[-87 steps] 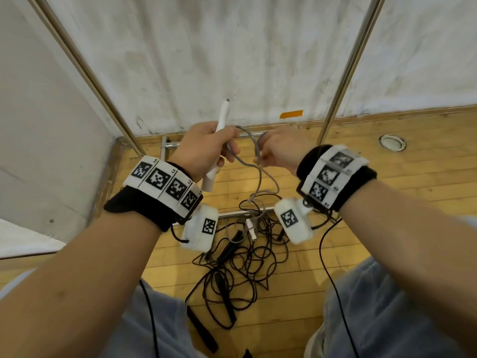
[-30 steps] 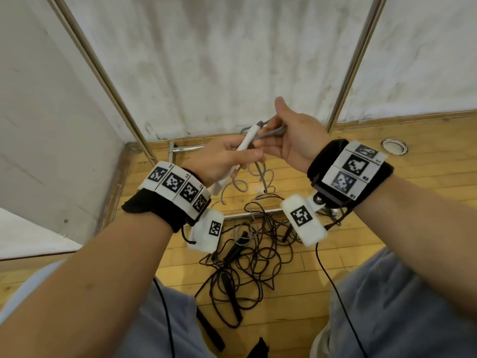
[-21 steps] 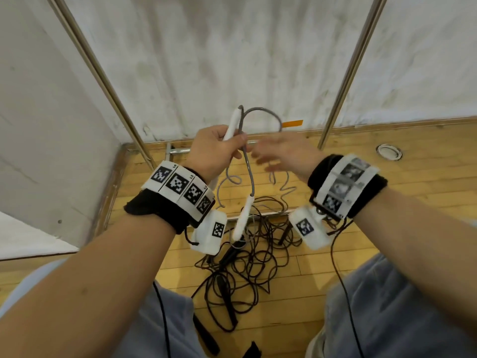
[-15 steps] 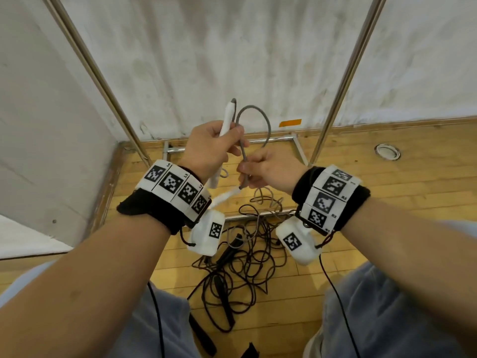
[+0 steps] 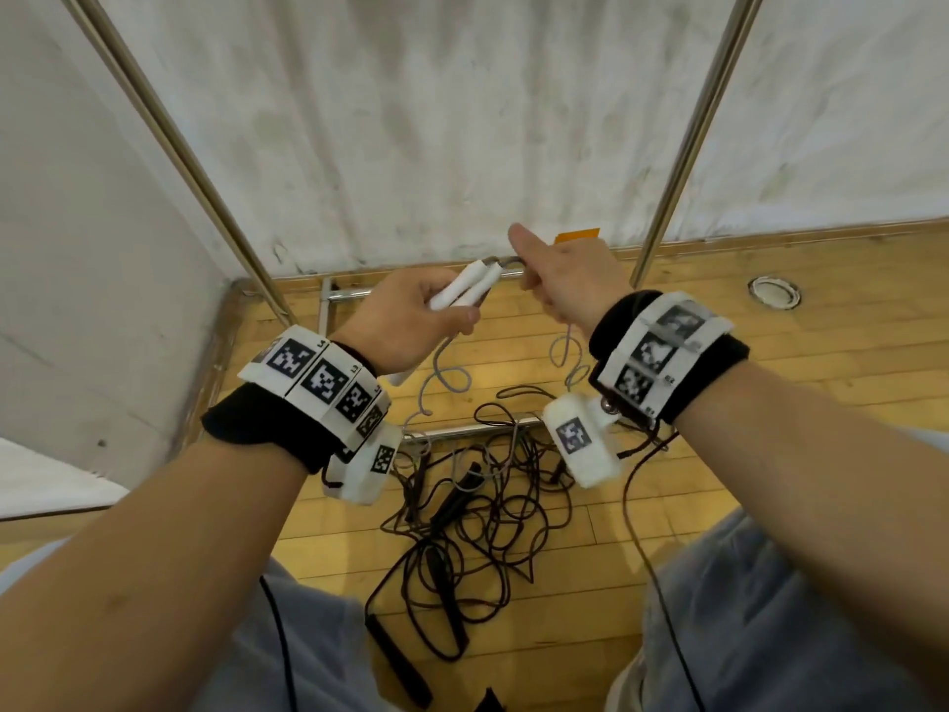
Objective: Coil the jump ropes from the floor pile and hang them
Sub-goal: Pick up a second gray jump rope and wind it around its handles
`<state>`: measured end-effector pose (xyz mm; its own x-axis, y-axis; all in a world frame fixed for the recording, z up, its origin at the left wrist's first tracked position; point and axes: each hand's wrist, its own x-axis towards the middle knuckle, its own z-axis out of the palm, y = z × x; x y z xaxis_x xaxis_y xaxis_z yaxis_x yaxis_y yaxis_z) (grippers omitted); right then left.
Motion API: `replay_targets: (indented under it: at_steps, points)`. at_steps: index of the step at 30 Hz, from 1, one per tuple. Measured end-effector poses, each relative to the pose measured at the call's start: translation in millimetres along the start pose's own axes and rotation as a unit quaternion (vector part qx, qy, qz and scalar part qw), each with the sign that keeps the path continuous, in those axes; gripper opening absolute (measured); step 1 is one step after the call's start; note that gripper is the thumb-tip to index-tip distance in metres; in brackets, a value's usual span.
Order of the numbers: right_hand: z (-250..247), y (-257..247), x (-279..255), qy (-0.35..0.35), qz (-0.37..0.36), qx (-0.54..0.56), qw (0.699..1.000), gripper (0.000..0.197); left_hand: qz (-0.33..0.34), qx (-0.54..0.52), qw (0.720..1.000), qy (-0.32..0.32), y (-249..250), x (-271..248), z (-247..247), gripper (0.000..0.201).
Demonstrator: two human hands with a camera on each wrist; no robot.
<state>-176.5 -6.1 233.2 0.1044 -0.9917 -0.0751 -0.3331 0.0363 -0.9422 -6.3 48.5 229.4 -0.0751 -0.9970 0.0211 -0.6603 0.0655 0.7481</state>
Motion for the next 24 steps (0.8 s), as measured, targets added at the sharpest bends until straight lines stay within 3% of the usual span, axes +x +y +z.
replay_targets:
  at_steps: [1, 3, 4, 8, 13, 17, 24]
  points:
    - [-0.1, 1.5, 1.1, 0.032, -0.07, -0.088, 0.993, 0.046, 0.005, -0.01, 1.0, -0.008, -0.1, 0.0, -1.0, 0.008]
    - [1.1, 2.7, 2.1, 0.032, -0.146, -0.124, 0.981, 0.03, 0.017, -0.013, 0.999, -0.034, -1.0, -0.1, -2.9, 0.01]
    - [1.9, 2.1, 1.0, -0.011, -0.143, -0.098, 0.985, 0.024, 0.022, -0.009, 0.999, -0.047, -1.4, 0.0, -3.8, 0.013]
    - [0.5, 1.0, -0.8, -0.186, -0.089, -0.027, 0.978, 0.043, 0.008, -0.002, 0.997, -0.073, -4.0, 1.4, -9.0, 0.011]
    - [-5.0, -2.5, 3.1, -0.257, -0.055, 0.069, 0.962, 0.031, -0.017, -0.03, 0.998, -0.061, -9.8, 0.2, -16.8, 0.013]
    - [-5.9, -3.1, 5.7, -0.178, -0.089, 0.09, 0.976, 0.035, -0.032, -0.024, 0.996, -0.084, -12.9, -4.5, -15.3, 0.005]
    - [-3.8, -5.7, 7.0, -0.017, -0.124, 0.068, 0.99, 0.041, 0.003, -0.013, 1.0, 0.015, -10.3, -12.1, -5.8, 0.021]
